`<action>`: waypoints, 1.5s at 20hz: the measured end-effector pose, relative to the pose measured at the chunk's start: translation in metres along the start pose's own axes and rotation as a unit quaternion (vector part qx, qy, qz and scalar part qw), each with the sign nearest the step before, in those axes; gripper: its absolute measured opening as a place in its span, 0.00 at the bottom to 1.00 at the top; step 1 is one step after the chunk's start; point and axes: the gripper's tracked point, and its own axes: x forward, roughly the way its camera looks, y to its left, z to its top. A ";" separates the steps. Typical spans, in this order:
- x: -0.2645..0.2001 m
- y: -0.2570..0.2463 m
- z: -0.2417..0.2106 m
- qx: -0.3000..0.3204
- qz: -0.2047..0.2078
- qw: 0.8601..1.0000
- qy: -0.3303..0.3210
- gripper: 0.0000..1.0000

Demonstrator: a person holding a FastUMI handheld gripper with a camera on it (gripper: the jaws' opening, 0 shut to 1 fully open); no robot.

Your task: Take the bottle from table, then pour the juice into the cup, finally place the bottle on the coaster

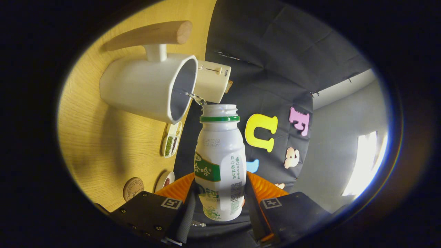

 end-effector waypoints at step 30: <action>0.005 -0.011 0.001 -0.067 -0.020 0.997 -0.027 0.69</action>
